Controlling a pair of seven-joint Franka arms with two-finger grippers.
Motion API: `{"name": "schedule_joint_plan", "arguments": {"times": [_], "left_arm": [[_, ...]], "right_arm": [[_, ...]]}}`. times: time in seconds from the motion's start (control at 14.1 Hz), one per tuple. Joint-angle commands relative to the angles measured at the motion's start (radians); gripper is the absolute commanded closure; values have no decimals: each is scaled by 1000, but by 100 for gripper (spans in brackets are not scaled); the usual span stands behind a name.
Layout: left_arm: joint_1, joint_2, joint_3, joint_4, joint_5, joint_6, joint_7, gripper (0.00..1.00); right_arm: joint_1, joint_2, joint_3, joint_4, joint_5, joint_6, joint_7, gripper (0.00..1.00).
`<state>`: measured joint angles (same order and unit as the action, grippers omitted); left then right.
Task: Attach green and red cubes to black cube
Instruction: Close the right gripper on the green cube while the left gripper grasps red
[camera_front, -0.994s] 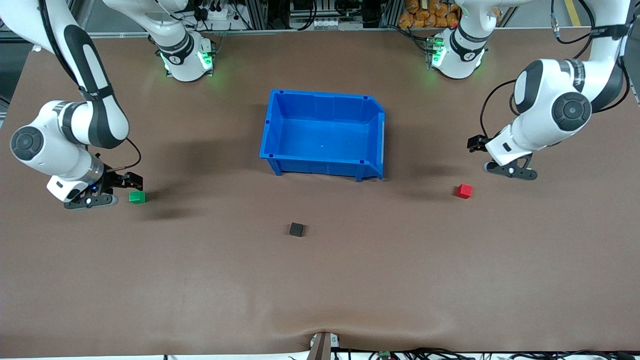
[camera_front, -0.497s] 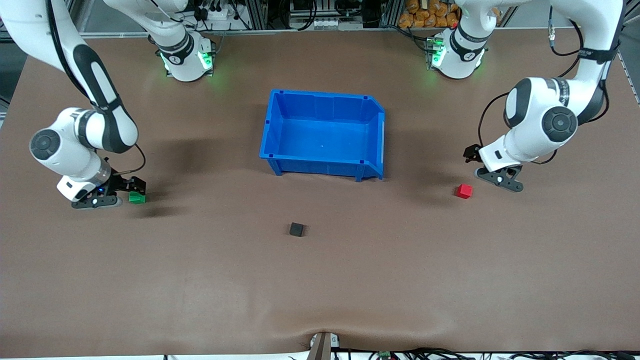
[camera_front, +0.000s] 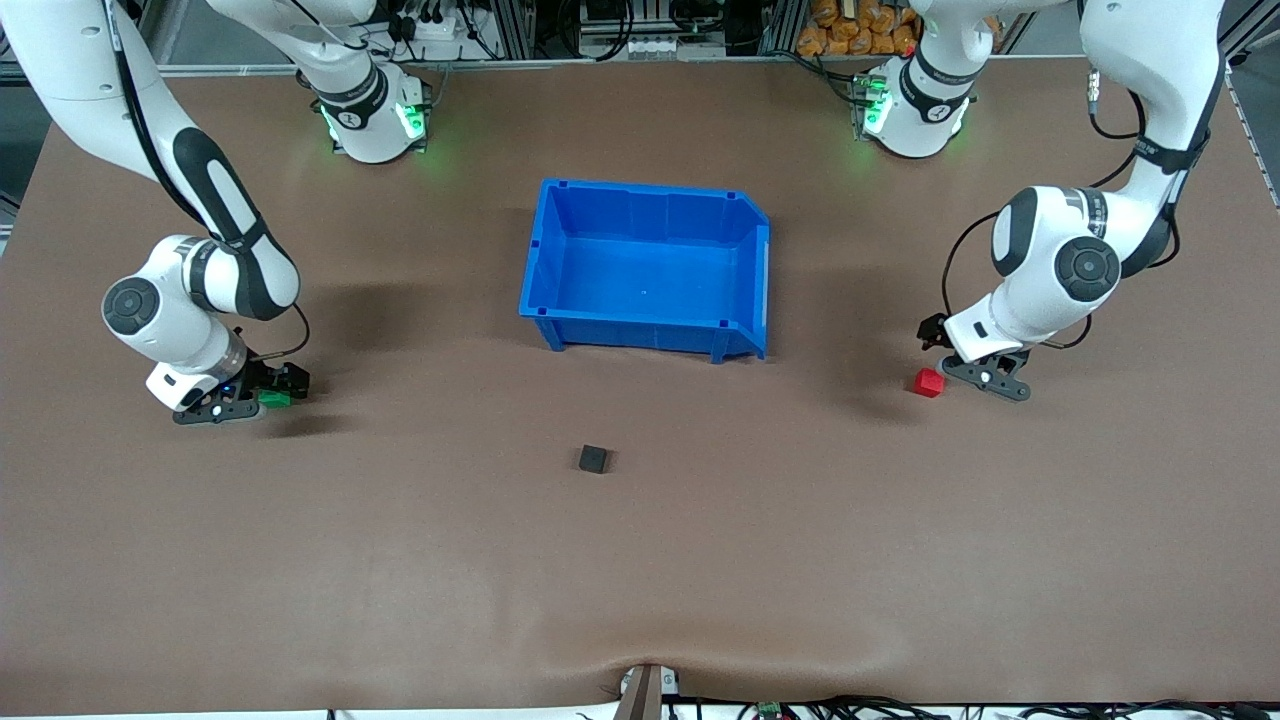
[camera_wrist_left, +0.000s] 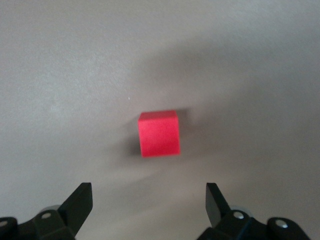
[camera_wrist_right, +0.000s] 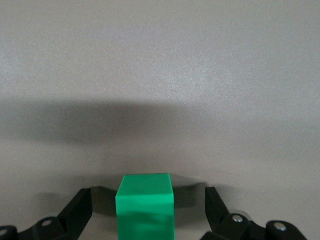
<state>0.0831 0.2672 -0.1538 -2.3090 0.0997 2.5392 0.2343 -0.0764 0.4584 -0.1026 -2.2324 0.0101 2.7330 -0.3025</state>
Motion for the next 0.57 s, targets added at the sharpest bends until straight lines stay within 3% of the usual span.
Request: {"name": "schedule_joint_plan", "arguments": {"times": [0.0, 0.36, 0.43, 0.5], "left_arm": [[1, 50, -6, -1, 25, 77, -71, 4], [-9, 69, -9, 3, 31, 116, -119, 14], [-14, 75, -9, 8, 31, 116, -119, 15], [-20, 78, -9, 8, 31, 116, -118, 16]], "right_arm": [[-13, -15, 11, 5, -7, -29, 0, 0], [-13, -21, 12, 8, -7, -33, 2, 0], [-13, -23, 12, 8, -7, -44, 2, 2], [-11, -24, 12, 11, -7, -64, 2, 13]]}}
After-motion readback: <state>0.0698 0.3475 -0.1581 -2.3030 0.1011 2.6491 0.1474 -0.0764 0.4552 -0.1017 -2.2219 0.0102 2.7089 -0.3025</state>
